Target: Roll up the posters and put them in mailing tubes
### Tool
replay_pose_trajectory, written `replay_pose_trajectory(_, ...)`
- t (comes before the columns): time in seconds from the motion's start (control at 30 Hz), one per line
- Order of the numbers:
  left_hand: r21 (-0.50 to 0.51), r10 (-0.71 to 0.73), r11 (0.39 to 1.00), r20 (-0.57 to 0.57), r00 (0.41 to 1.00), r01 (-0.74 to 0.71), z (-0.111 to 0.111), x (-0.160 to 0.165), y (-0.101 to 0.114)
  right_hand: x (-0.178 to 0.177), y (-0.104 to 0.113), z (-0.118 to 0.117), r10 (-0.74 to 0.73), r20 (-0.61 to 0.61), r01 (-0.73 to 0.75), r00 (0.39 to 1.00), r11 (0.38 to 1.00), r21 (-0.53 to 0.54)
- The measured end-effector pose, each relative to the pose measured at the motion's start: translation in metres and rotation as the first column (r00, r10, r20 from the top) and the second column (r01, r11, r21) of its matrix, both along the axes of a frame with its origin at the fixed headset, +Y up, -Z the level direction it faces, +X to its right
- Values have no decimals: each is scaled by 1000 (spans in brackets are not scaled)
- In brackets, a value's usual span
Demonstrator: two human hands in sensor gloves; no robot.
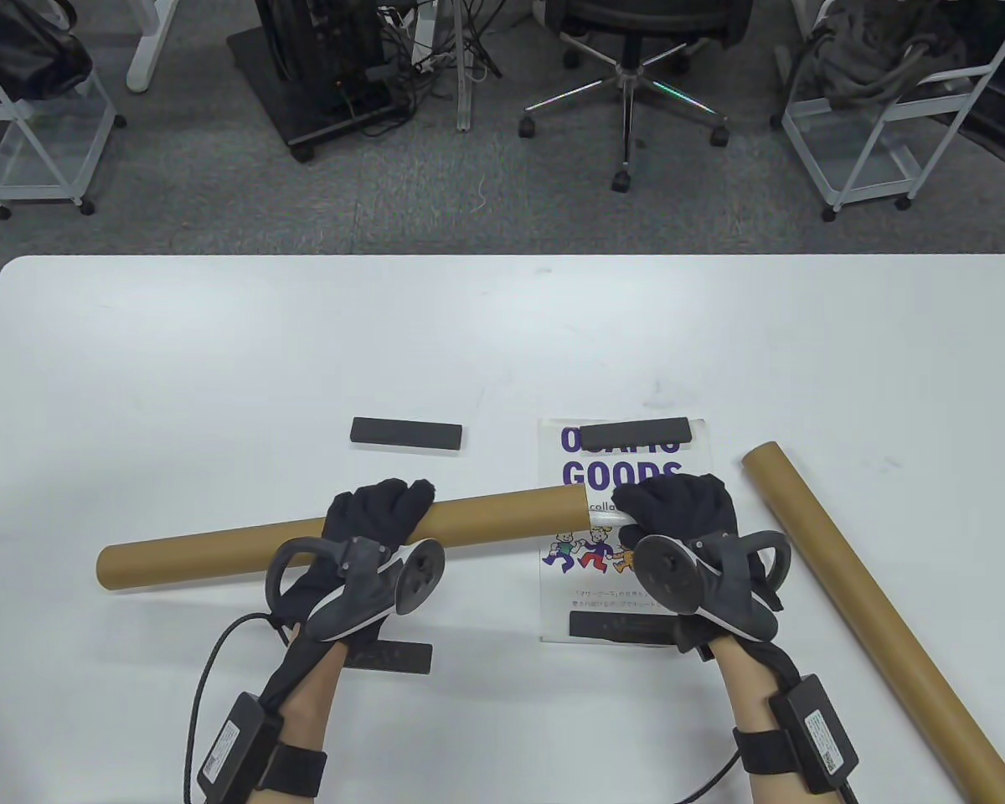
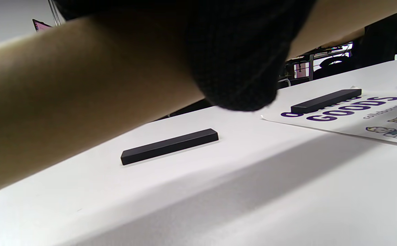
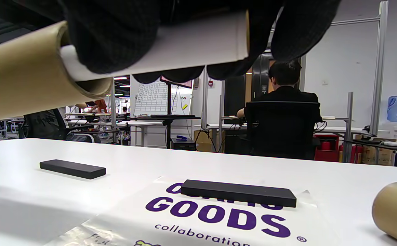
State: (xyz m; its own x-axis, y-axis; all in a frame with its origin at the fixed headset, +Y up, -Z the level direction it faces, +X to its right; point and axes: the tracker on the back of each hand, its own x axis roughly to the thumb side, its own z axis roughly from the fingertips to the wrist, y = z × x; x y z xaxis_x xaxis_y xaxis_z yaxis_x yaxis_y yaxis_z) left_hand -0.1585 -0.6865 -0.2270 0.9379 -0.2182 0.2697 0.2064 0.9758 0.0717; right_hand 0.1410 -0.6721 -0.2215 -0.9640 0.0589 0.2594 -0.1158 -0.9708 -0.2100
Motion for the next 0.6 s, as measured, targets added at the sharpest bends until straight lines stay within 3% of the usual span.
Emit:
replay_pose_trajectory(0.37,1,10,1000,1,1000,-10,0,1,1,7,-6,-4,-137,-4,137,991,989,-50)
replay_pose_trajectory(0.6,17,-6,1000,-8,1000,6,1,-1,3,18,-2,-5,-335,-10,334,942,940,-63)
